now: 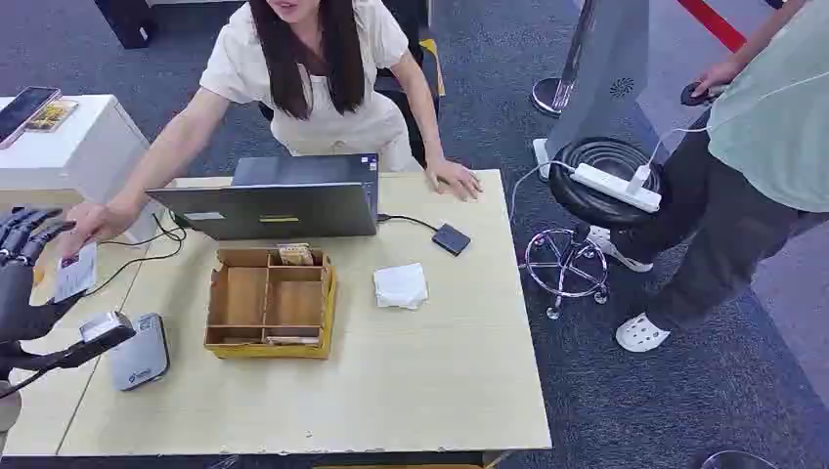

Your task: Pass the card to the sensor for recognition and then transmit it.

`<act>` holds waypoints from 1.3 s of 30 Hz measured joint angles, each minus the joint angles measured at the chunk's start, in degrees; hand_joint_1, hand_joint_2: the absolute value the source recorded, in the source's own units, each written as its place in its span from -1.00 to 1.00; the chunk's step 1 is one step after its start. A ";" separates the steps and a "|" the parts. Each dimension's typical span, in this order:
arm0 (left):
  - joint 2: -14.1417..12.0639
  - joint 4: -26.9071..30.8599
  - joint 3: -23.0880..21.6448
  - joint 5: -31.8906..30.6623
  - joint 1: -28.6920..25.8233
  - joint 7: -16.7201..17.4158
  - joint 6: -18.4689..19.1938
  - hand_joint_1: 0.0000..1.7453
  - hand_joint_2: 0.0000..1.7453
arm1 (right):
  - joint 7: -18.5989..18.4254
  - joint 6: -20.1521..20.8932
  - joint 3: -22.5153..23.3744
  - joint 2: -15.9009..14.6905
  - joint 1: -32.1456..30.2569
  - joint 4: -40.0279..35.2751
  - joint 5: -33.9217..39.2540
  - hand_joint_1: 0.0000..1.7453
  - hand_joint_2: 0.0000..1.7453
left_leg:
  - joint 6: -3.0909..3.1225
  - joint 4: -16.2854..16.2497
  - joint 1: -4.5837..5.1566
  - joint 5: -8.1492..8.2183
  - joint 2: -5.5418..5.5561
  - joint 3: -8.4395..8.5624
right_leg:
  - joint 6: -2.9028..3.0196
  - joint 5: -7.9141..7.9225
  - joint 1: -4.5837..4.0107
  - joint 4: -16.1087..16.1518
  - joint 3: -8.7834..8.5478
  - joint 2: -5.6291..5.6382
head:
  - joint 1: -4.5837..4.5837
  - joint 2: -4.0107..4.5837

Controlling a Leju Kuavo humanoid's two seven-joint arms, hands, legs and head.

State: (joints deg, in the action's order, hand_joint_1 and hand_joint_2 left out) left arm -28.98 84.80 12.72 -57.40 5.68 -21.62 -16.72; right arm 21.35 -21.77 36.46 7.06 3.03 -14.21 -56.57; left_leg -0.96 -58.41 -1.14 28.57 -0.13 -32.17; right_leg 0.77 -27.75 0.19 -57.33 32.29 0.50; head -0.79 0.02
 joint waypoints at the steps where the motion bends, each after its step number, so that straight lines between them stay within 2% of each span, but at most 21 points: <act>1: 0.00 -0.04 0.00 0.04 0.00 -0.04 0.20 1.00 1.00 | 0.02 0.00 0.02 0.00 0.00 0.00 0.02 -1.00 1.00 | 0.00 0.00 0.00 0.00 0.00 0.00 | 0.00 0.00 0.00 0.00 0.00 0.00 | 0.00 0.00; 2: 0.00 -0.11 0.00 0.09 0.00 -0.06 0.26 0.96 1.00 | 0.02 0.00 0.02 0.00 0.00 0.00 0.00 -1.00 1.00 | 0.00 0.00 0.00 0.00 0.00 0.00 | 0.00 0.00 0.00 0.00 0.00 0.00 | 0.00 0.00; 3: 0.00 -0.13 0.00 0.09 0.00 -0.06 0.33 0.80 1.00 | 0.02 0.00 0.07 0.00 0.00 0.00 0.00 -1.00 1.00 | 0.00 0.00 0.00 0.00 0.00 0.00 | 0.00 0.00 0.00 0.00 0.00 0.00 | 0.00 0.00; 4: 0.00 -0.15 0.00 0.07 -0.01 -0.06 0.33 1.00 1.00 | 0.02 0.00 0.13 0.00 0.00 0.00 0.00 -1.00 1.00 | 0.00 0.00 0.00 0.00 0.00 0.00 | 0.00 0.00 0.00 0.00 0.00 0.00 | 0.00 0.00; 11: 0.00 -0.15 0.00 0.09 -0.07 -0.13 0.37 1.00 1.00 | 0.02 0.11 0.59 0.02 0.00 -0.07 -0.20 -1.00 1.00 | 0.00 0.00 0.00 0.00 0.01 0.00 | 0.00 0.00 0.00 0.00 0.00 -0.01 | 0.00 0.00; 14: 0.00 -0.15 0.00 0.09 -0.09 -0.15 0.39 0.70 1.00 | 0.02 0.11 0.77 0.02 0.00 -0.13 -0.20 -1.00 1.00 | 0.00 0.00 0.00 0.00 0.01 0.00 | 0.00 0.00 0.00 0.00 0.00 -0.01 | 0.00 0.00; 15: 0.00 -0.17 0.00 0.09 -0.10 -0.15 0.39 0.52 1.00 | 0.02 0.11 0.79 0.02 0.00 -0.17 -0.20 -1.00 1.00 | 0.00 0.00 0.00 0.00 0.01 0.00 | 0.00 0.00 0.00 0.00 0.00 -0.01 | 0.00 0.00; 16: 0.00 -0.20 0.00 0.09 -0.10 -0.15 0.39 0.68 1.00 | 0.02 0.11 0.79 0.02 0.00 -0.22 -0.20 -1.00 1.00 | 0.00 0.00 0.00 0.00 0.01 0.00 | 0.00 0.00 0.00 0.00 0.00 -0.01 | 0.00 0.00; 18: 0.00 -0.20 0.00 0.09 -0.10 -0.15 0.39 0.62 1.00 | 0.02 0.11 0.81 0.02 0.00 -0.24 -0.20 -1.00 1.00 | 0.00 0.00 0.00 0.00 0.01 0.00 | 0.00 0.00 0.00 0.00 0.00 -0.01 | 0.00 0.00; 27: 0.00 -0.22 0.00 0.07 -0.09 -0.55 0.52 0.76 1.00 | 0.07 0.17 1.03 0.02 0.01 -0.48 -1.25 -1.00 1.00 | 0.00 0.00 0.00 0.00 0.01 0.00 | 0.00 0.00 0.00 0.00 0.00 -0.01 | 0.00 0.00; 29: 0.02 -0.22 0.00 0.07 -0.08 -0.83 0.35 0.96 1.00 | 0.11 0.18 1.31 0.02 0.01 -0.50 -1.44 -1.00 1.00 | 0.00 0.00 0.00 0.00 0.01 0.00 | 0.00 0.00 0.00 0.00 0.00 -0.01 | 0.00 0.00; 39: 0.09 -0.22 0.00 0.07 -0.07 -1.25 -0.44 1.00 1.00 | 0.11 0.17 1.95 0.04 0.02 -0.50 -1.88 -1.00 1.00 | 0.00 0.00 0.00 0.00 0.01 0.00 | 0.00 0.00 0.00 0.00 0.00 -0.01 | 0.00 0.00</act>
State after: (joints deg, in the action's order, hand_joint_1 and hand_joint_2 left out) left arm -28.89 84.59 12.72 -57.33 5.61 -22.86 -17.16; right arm 21.46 -21.59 38.40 7.10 3.05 -14.71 -58.45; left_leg -0.96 -58.41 -1.14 28.57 -0.12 -32.17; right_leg 0.77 -27.75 0.19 -57.33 32.29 0.49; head -0.79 0.02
